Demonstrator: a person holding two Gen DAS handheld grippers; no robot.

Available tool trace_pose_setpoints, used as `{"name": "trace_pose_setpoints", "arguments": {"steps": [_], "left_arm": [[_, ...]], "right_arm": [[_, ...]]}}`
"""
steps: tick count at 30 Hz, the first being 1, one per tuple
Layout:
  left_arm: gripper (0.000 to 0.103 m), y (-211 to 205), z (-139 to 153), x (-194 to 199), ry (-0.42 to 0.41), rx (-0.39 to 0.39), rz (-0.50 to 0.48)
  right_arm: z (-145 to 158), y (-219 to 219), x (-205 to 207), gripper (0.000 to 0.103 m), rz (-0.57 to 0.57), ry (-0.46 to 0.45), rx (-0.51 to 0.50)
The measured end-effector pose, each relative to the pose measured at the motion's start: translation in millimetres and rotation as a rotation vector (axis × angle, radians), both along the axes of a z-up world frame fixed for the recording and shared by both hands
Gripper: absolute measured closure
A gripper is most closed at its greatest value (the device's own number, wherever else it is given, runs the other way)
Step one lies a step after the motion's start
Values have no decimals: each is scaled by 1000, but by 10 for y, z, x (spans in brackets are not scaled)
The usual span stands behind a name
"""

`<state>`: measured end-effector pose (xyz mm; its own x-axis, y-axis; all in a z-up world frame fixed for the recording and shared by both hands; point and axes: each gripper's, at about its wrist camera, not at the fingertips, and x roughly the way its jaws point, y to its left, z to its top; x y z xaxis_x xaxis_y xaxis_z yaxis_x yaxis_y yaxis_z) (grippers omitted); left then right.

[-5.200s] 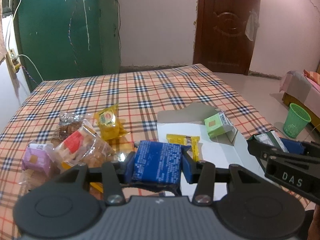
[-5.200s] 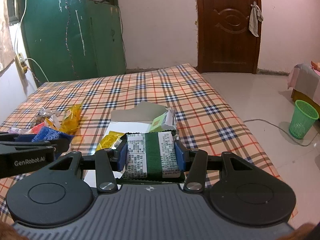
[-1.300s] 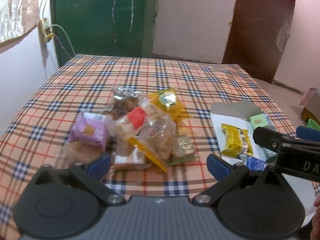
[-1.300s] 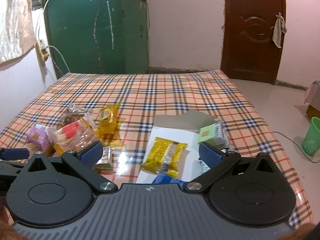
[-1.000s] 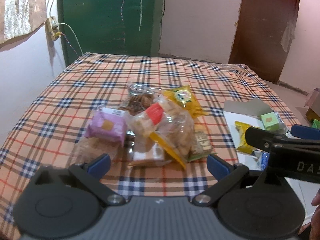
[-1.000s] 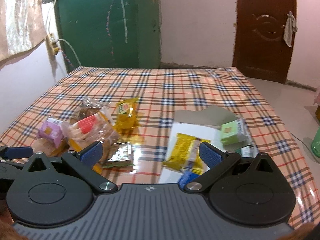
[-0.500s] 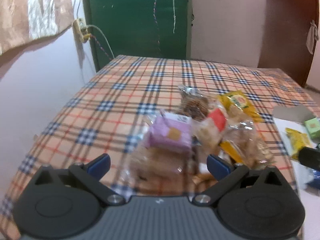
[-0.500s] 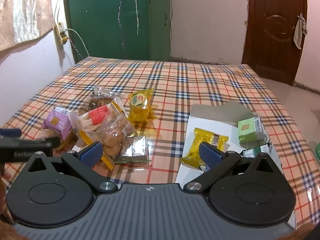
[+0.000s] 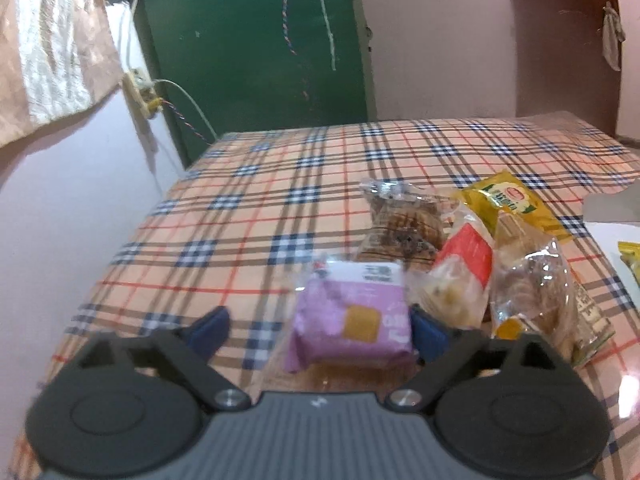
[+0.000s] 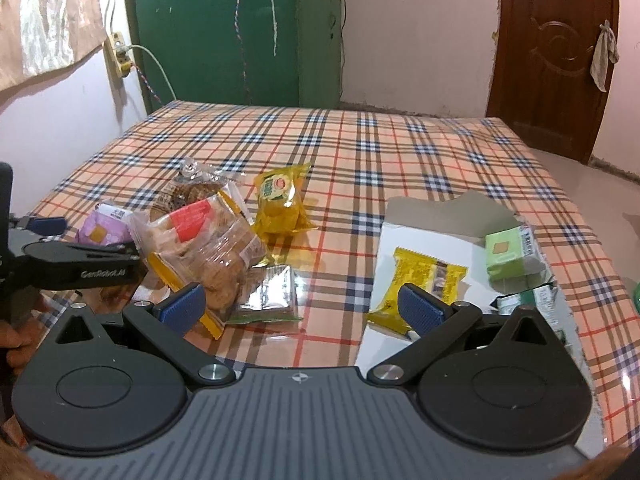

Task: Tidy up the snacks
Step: 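Grasp the purple wafer pack with the left gripper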

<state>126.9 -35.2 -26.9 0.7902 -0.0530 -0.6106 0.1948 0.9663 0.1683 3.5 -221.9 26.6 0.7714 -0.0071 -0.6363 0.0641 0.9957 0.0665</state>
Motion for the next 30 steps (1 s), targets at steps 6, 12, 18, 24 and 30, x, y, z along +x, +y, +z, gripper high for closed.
{"name": "trace_pose_setpoints", "arguments": {"steps": [6, 12, 18, 24, 30], "left_arm": [[48, 24, 1, -18, 7, -35, -27], [50, 189, 68, -113, 31, -84, 9], [51, 331, 94, -209, 43, -112, 33], [51, 408, 123, -268, 52, -137, 37], [51, 443, 141, -318, 55, -151, 35]], "right_arm": [[-103, 54, 181, 0, 12, 32, 33], [-222, 153, 467, 0, 5, 69, 114], [-353, 257, 805, 0, -44, 98, 199], [-436, 310, 1007, 0, -56, 117, 188], [-406, 149, 804, 0, -114, 125, 13]]}}
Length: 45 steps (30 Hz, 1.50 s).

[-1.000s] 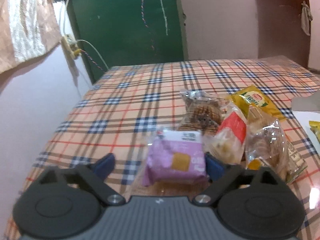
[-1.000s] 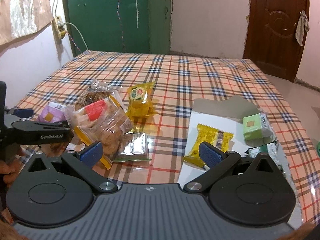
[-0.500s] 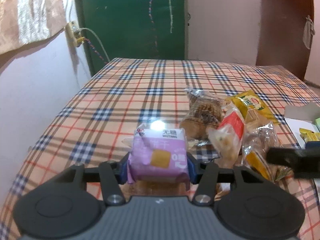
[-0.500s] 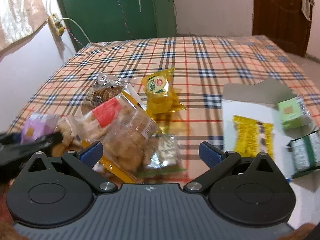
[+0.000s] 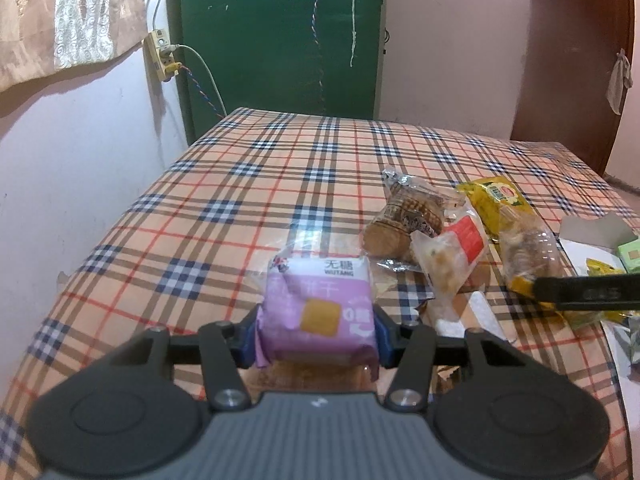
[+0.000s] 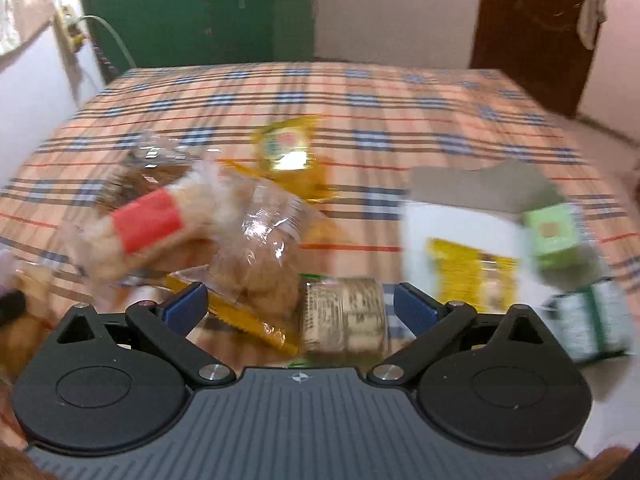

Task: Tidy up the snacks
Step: 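Grasp the purple wafer pack with the left gripper, then grasp the clear cookie bag with the right gripper while the left holds the purple pack, then carry the purple wafer pack and clear cookie bag to the white box with both grippers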

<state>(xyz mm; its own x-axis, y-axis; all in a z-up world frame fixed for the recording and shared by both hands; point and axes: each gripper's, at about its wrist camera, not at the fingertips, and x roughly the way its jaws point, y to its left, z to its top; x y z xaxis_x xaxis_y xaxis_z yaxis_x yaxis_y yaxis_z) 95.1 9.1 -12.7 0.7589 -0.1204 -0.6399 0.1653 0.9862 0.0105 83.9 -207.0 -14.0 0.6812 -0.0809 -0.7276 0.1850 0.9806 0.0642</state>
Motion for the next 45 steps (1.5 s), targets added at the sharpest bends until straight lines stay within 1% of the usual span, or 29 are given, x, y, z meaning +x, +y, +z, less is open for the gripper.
{"name": "trace_pose_setpoints", "arguments": {"steps": [1, 3, 5, 6, 9, 11, 13, 15, 16, 19, 20, 21, 23, 25, 33, 37, 45], "left_arm": [[51, 3, 1, -4, 2, -4, 0], [51, -1, 2, -8, 6, -11, -4], [51, -23, 8, -17, 6, -10, -9], [51, -33, 13, -23, 5, -9, -11], [52, -47, 39, -33, 2, -13, -13], [53, -54, 57, -31, -2, -13, -11], [53, -60, 82, -29, -16, -11, -6], [53, -65, 102, -17, -25, -14, -10], [53, -68, 97, -8, -25, -16, -14], [54, -57, 45, 11, -18, -7, -8], [54, -44, 21, 11, -11, -8, -7], [54, -33, 7, 7, -6, -13, -6], [54, -12, 3, -16, -7, -24, -6], [54, -11, 17, -37, -14, -20, -10], [54, -7, 142, -144, -38, -21, -1], [54, -45, 223, -219, -55, -16, -6], [54, -134, 365, -339, -81, -9, -15]], "right_arm": [[26, -55, -49, 0, 2, -14, 30], [93, -142, -116, 0, 12, -51, 127], [130, -185, -99, 0, 7, -74, 183], [122, -186, -47, 0, -3, -72, 189], [84, -154, 147, 0, -20, -58, 165], [-21, -138, 264, 0, -39, -33, 153], [-114, -135, 416, 0, -38, 0, 157], [-171, -80, 512, 0, -26, 6, 119], [-215, -67, 552, 1, -13, 20, 120], [-237, 17, 524, 44, 9, 7, 57], [-236, 22, 508, 52, 20, 8, 53], [-216, 19, 463, 56, 29, 7, 68], [-195, 3, 390, 56, 31, 0, 75], [-149, -1, 295, 56, 45, -20, 57], [158, -14, -194, 57, 112, -104, -2], [252, -57, -373, 57, 120, -120, 2], [449, -80, -677, 57, 137, -162, -24]]}}
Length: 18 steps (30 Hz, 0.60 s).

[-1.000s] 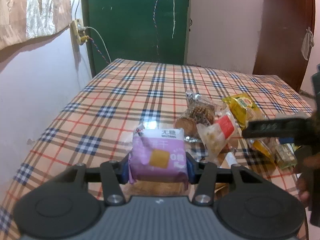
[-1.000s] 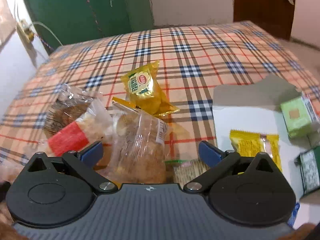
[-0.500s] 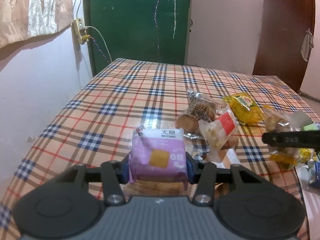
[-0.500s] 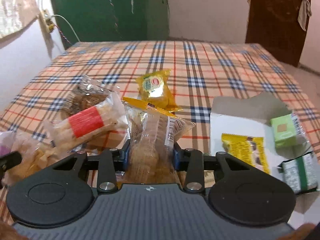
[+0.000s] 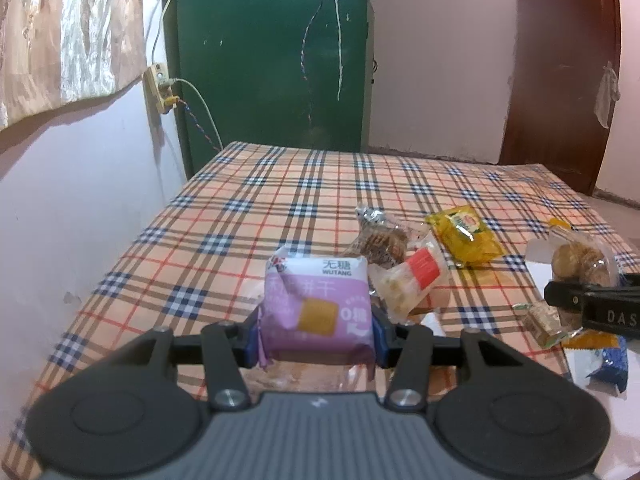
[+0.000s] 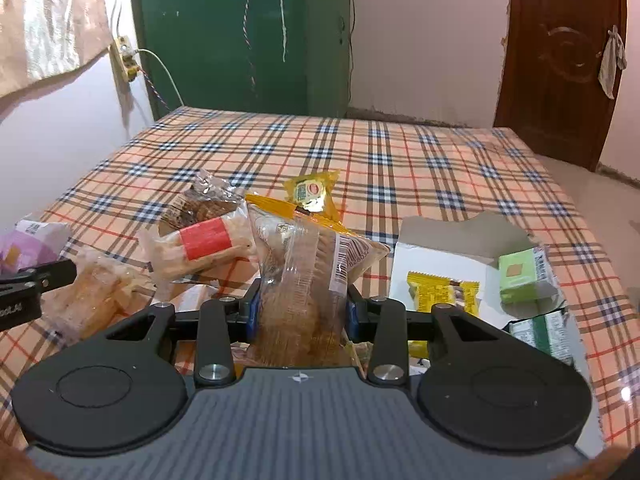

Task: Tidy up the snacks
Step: 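Carry the purple wafer pack and clear cookie bag to the white box with both grippers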

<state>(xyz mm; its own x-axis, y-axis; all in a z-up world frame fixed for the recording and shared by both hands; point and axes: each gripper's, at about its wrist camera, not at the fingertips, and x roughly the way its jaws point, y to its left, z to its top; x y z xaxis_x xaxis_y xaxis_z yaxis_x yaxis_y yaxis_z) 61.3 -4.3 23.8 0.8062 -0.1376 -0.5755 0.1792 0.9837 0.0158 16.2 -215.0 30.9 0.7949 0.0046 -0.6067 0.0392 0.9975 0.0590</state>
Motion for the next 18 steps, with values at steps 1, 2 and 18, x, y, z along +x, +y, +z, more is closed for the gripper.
{"name": "trace_pose_setpoints", "arguments": {"steps": [1, 2, 18], "left_arm": [[54, -7, 16, -8, -2, -1, 0], [54, -16, 34, -19, -5, -3, 0], [54, -262, 195, -216, -36, -2, -56]], "right_arm": [[36, 2, -52, 57, 0, -5, -3], [62, 7, -92, 57, -2, -10, -5], [342, -102, -556, 57, -11, -63, -23]]}}
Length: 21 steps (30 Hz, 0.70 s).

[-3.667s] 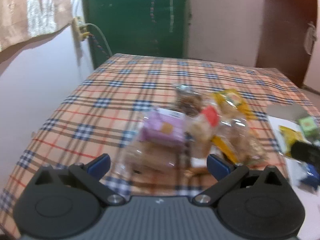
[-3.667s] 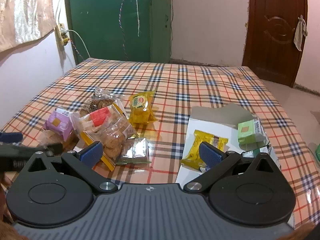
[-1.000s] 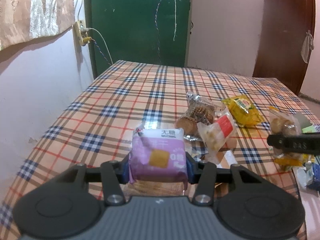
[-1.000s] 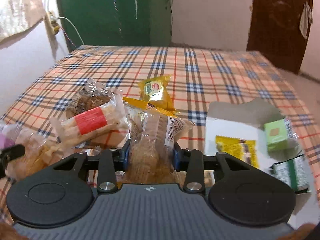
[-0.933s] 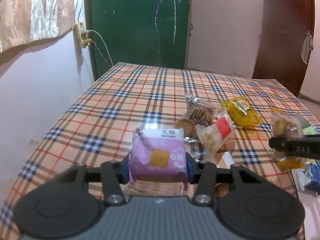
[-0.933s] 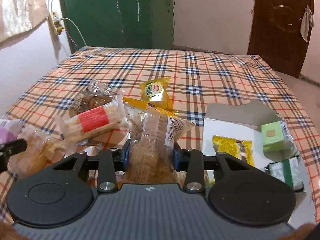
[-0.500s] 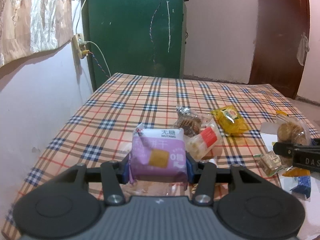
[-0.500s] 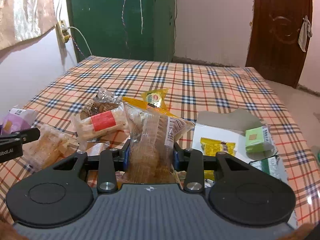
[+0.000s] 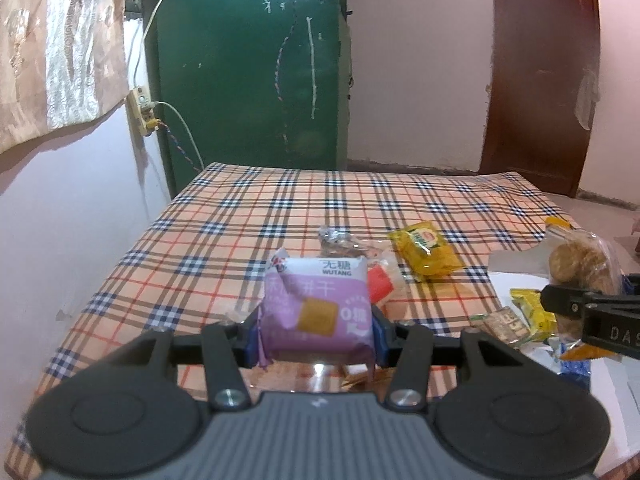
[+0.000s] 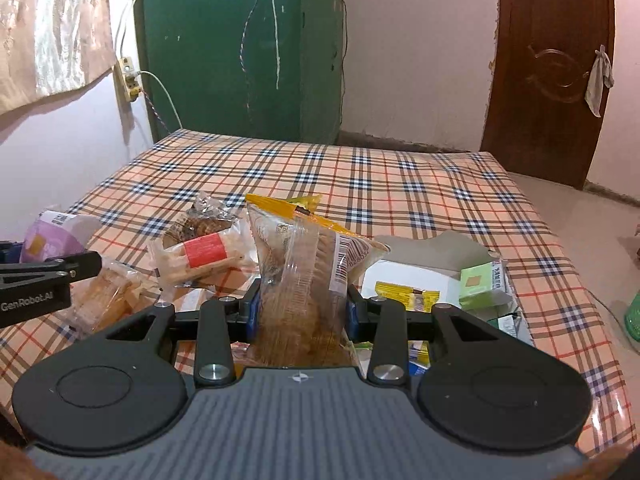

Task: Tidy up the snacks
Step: 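Carry the purple wafer pack and clear cookie bag to the white box with both grippers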

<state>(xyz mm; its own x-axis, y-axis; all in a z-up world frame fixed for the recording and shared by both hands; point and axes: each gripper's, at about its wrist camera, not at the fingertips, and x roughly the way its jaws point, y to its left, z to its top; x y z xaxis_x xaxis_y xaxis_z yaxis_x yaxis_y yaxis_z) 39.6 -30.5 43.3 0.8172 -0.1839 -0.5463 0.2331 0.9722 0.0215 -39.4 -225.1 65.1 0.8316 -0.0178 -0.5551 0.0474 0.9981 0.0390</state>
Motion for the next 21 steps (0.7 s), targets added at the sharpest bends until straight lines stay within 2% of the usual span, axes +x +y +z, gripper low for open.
{"name": "trace_pose_setpoints", "arguments": {"steps": [21], "left_arm": [[54, -411, 135, -254, -3, -9, -101]], "right_arm": [[184, -240, -500, 57, -56, -28, -17]]}}
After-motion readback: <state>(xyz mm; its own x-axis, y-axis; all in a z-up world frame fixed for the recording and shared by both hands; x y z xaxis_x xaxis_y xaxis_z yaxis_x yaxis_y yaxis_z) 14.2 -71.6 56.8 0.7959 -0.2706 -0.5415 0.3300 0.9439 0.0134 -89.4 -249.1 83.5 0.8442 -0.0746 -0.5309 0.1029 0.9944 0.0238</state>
